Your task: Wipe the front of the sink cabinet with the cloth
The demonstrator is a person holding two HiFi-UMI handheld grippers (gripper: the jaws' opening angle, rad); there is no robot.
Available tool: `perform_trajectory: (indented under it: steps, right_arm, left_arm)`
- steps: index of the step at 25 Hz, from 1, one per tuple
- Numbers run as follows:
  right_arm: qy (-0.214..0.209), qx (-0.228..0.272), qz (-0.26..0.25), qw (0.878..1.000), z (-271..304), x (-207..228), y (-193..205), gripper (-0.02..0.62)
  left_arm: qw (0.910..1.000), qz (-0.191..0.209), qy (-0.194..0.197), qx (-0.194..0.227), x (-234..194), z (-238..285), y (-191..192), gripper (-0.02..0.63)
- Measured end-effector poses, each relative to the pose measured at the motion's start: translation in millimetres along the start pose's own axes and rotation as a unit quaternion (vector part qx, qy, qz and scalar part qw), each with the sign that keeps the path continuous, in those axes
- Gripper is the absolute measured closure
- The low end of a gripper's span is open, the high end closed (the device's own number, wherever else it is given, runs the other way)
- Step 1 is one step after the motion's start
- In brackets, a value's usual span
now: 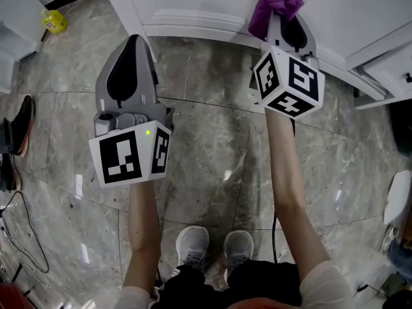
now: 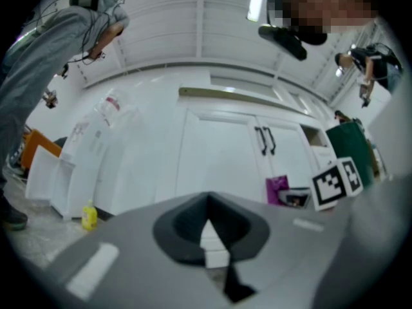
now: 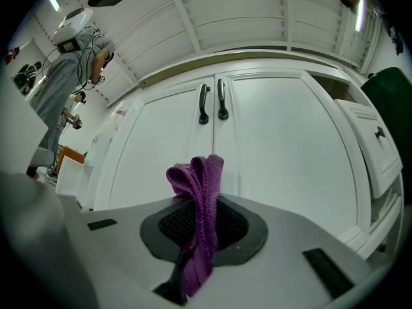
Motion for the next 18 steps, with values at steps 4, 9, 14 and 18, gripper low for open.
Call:
perform_trajectory:
  steps: [4,9,14,18]
  right_arm:
    - [0.008,-0.003,0.002,1.0,-1.8,5.4,-0.6,0.545]
    - [-0.009,0.001,0.017,1.0,-8.0,-3.9,-2.7,0.545]
    - [-0.083,0.013,0.107,0.991,0.7,-48.4,9.9,0.545]
    - [-0.135,0.02,0.156,0.978,17.7,-91.8,14.2,0.545]
  left_arm:
    - [1.0,-0.002,-0.001,0.004,-0.8,0.1,-3.1,0.601]
    - [1.0,-0.005,0.0,0.002,-0.2,-1.5,0.3,0.601]
    - [0.9998,-0.009,-0.015,-0.004,-8.9,-2.1,7.4,0.601]
    - [0.9997,-0.007,-0.023,-0.008,-20.1,1.4,16.0,0.601]
Point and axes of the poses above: the fingertips, and each gripper's own axes: z forward along the fingers, x to its right, y out of its underside, the point moved 9 cm from there along -z, backward along the fingers, and after that the axes turned 6 degrees about -y, right-handed, at the moved point
